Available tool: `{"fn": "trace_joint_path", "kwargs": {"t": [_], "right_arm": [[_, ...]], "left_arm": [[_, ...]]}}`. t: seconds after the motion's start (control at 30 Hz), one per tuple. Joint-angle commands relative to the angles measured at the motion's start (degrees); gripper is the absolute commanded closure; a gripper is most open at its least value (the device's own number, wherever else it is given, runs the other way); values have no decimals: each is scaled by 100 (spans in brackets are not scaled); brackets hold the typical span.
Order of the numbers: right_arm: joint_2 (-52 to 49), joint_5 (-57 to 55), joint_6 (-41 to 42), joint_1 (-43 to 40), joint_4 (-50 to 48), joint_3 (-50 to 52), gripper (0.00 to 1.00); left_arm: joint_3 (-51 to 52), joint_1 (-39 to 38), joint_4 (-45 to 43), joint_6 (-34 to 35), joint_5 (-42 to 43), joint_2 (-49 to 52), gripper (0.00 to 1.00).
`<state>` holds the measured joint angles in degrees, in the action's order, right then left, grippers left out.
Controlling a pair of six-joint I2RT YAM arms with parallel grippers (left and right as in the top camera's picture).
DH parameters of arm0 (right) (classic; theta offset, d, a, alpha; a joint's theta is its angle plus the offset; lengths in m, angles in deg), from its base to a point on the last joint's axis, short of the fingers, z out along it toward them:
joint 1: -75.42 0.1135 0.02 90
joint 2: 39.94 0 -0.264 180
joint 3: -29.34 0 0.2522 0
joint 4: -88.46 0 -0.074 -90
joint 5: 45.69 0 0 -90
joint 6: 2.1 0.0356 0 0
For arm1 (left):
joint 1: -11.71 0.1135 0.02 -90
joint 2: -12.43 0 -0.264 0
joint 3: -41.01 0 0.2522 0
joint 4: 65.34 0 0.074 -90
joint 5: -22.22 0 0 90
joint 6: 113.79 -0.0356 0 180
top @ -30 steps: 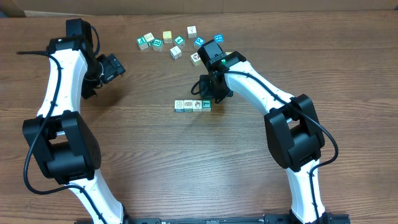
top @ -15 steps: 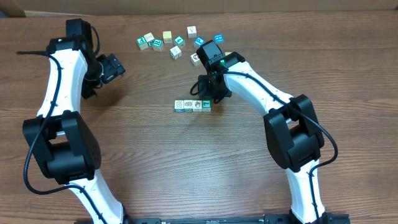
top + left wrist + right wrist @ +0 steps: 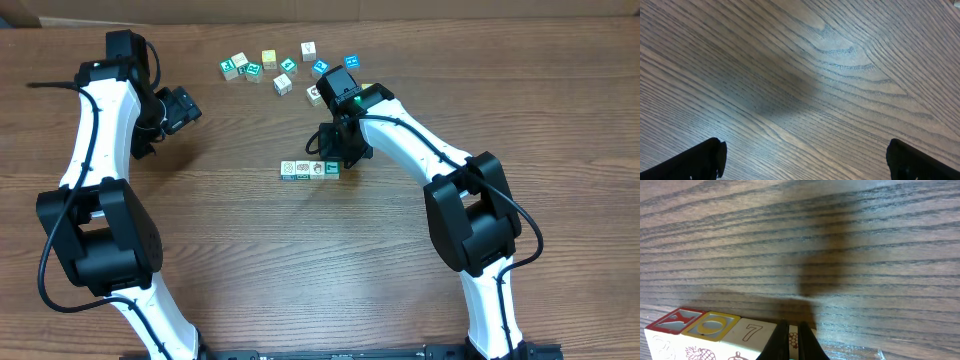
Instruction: Form a horizontal line
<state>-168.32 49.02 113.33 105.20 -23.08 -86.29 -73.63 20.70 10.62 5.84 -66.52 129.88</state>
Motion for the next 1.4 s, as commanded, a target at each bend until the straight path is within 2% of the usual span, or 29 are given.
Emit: {"fn": "trace_joint_path", "kwargs": {"t": [0.0, 1.0, 1.27, 1.37], "right_arm": [[33, 57, -39, 70, -13, 28, 96], [33, 4, -35, 68, -114, 28, 96], [33, -813, -4, -74, -142, 28, 96], [33, -1130, 9, -201, -153, 28, 92]], "left_arm": [[-122, -2, 13, -48, -35, 2, 0], [-122, -2, 11, -48, -35, 2, 0], [-122, -2, 13, -48, -35, 2, 0], [-122, -2, 11, -48, -35, 2, 0]]}}
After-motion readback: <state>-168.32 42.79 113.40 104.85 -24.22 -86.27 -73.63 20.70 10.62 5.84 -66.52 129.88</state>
